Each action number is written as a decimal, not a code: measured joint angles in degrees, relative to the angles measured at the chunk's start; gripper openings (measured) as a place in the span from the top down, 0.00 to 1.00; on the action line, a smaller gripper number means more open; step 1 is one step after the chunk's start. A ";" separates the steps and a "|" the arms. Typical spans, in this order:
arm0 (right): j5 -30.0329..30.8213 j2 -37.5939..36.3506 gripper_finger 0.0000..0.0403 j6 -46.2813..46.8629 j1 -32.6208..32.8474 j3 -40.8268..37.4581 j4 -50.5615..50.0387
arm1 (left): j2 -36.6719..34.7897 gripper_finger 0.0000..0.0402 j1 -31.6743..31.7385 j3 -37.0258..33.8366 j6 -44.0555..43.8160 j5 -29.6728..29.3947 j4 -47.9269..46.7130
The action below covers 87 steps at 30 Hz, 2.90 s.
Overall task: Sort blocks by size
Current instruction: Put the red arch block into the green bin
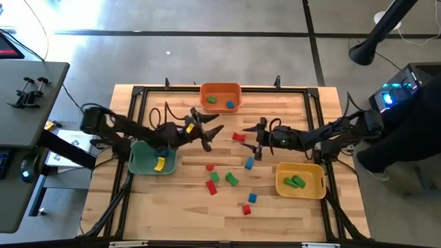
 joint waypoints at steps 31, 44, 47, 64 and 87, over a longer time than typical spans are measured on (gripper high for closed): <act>2.62 -16.77 0.30 0.97 -1.44 0.06 -14.78 | 17.96 0.43 12.10 28.06 -15.32 18.20 -59.93; -0.10 -16.77 0.30 5.14 -0.37 0.06 -14.20 | 23.24 0.44 8.06 28.01 -28.34 4.89 -58.21; -0.13 -16.77 0.30 5.09 0.70 0.06 -14.10 | 24.15 0.47 8.03 28.05 -29.10 4.67 -58.07; 0.65 -16.77 0.30 6.91 6.10 0.06 -11.69 | 28.13 0.77 5.22 28.10 -27.84 0.68 -53.22; 3.70 -27.15 0.30 8.92 14.88 0.17 -9.76 | -4.47 0.98 -19.56 28.03 -11.59 -27.76 -92.53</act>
